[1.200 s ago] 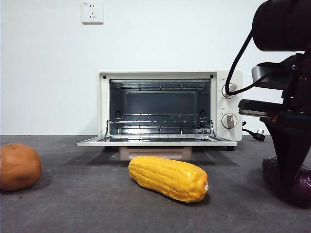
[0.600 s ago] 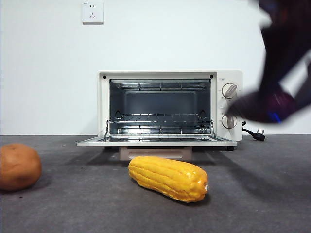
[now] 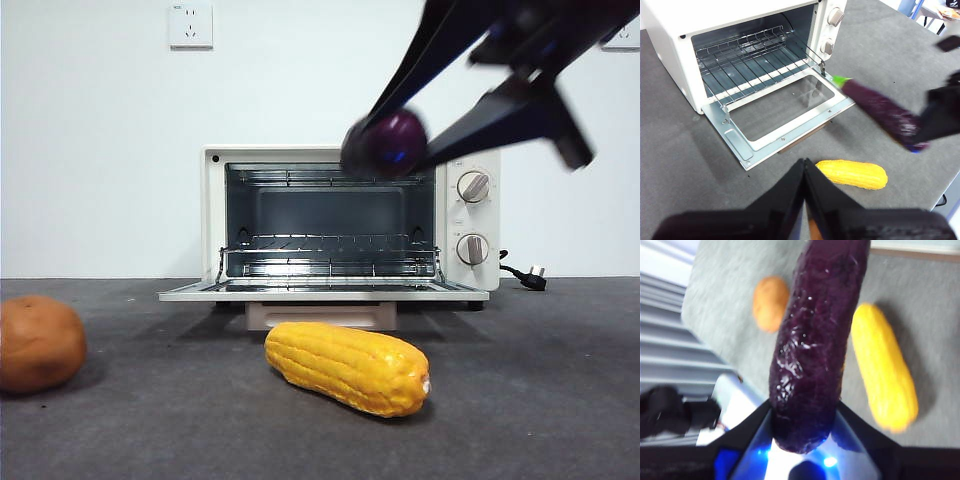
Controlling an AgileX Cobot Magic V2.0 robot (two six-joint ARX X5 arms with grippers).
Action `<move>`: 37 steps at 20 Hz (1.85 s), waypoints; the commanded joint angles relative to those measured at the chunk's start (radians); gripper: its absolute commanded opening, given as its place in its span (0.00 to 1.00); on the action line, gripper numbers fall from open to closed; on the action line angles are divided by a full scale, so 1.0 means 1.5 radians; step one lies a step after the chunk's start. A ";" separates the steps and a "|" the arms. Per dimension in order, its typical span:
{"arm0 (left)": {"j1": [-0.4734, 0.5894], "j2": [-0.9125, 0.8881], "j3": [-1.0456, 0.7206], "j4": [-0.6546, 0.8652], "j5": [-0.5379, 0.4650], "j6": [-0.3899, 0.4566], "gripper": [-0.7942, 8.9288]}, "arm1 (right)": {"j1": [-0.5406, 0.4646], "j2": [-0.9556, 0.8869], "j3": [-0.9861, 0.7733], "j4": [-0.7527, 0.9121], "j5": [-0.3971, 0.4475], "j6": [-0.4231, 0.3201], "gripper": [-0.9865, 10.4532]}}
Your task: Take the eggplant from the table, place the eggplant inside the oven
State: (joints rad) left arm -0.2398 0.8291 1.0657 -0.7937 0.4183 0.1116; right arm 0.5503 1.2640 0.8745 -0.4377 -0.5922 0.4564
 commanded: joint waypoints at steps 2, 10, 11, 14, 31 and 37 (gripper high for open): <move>-0.003 -0.001 -0.004 -0.001 0.001 -0.002 0.08 | 0.000 0.103 0.053 0.055 -0.002 0.036 0.08; -0.003 -0.001 -0.004 -0.006 0.001 -0.002 0.08 | -0.005 0.330 0.295 0.047 -0.002 0.073 0.08; -0.003 -0.001 -0.004 -0.007 0.001 -0.002 0.08 | -0.006 0.354 0.319 0.046 -0.001 0.078 0.08; -0.011 -0.002 -0.004 -0.016 0.000 -0.002 0.08 | -0.020 0.409 0.373 0.048 0.014 0.100 0.08; -0.025 -0.001 -0.004 -0.019 0.000 0.003 0.08 | -0.057 0.461 0.415 0.154 0.387 0.148 0.08; -0.025 -0.001 -0.004 -0.019 0.000 0.003 0.08 | -0.057 0.461 0.415 0.167 0.396 0.139 0.37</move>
State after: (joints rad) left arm -0.2729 0.8291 1.0657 -0.8223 0.4179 0.1120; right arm 0.4633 1.9385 1.4925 -0.1925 -0.0032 0.6701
